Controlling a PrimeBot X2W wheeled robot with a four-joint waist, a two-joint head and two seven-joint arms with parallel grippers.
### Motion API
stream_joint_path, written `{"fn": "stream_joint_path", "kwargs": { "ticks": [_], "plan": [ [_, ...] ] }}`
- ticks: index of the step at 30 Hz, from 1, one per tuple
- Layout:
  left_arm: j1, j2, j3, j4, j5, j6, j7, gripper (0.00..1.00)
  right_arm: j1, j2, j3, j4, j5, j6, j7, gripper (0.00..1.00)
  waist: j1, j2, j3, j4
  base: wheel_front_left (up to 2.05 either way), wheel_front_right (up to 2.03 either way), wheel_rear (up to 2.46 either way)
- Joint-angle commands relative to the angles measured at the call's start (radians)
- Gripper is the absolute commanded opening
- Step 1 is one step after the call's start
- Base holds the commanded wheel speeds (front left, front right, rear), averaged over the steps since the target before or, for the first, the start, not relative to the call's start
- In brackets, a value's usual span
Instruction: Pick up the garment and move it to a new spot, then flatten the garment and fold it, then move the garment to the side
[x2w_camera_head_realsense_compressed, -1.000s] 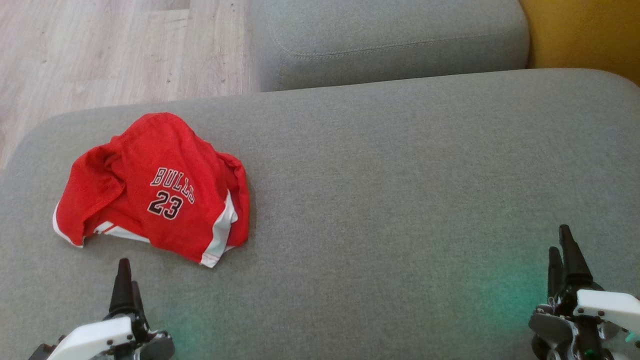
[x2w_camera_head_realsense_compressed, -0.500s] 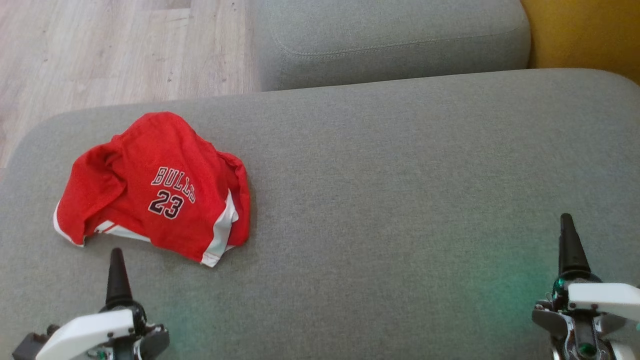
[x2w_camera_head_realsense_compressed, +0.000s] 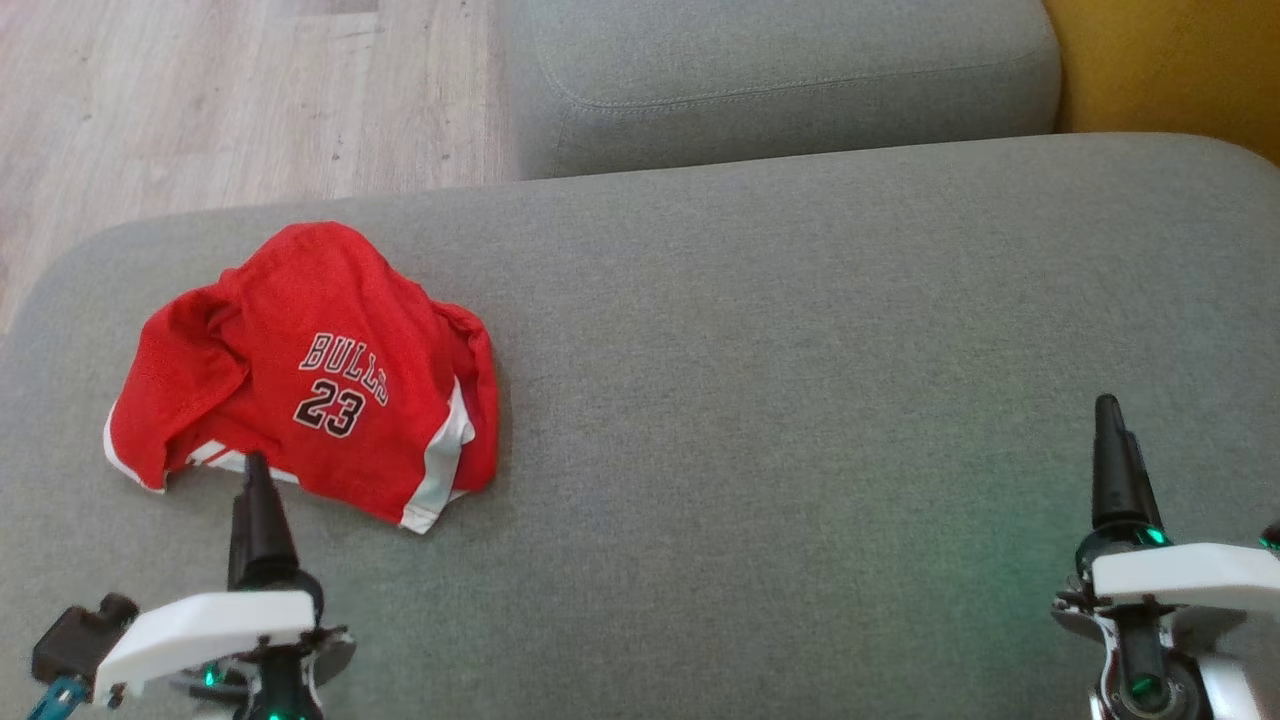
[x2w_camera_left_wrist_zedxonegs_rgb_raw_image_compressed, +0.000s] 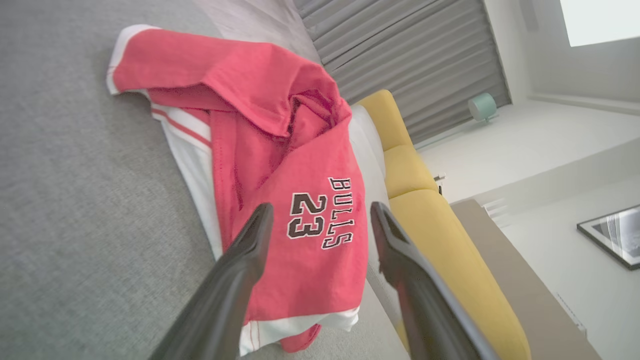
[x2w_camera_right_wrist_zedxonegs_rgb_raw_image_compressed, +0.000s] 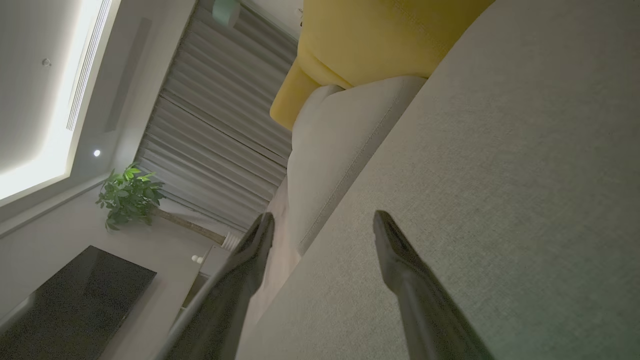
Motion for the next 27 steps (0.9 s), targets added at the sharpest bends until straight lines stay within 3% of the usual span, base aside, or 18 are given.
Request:
{"fn": "stream_joint_path", "kwargs": {
  "ticks": [1, 27],
  "plan": [
    [-0.055, 0.008, -0.002, -0.049, 0.043, 0.004, -0.013, 1.0, -0.051, -0.006, 0.013, -0.047, -0.043, 0.0, -0.012, 1.0, 0.0, -0.0001, 0.0, 0.0, 0.0, 0.0, 0.0],
    [-0.093, 0.038, -0.209, -0.039, 0.526, 0.033, -0.089, 1.0, -0.045, -0.007, 0.075, -0.1, -0.467, 0.0, -0.088, 1.0, 0.0, -0.0001, 0.007, -0.011, 0.0, 0.0, 0.0]
  ]
}}
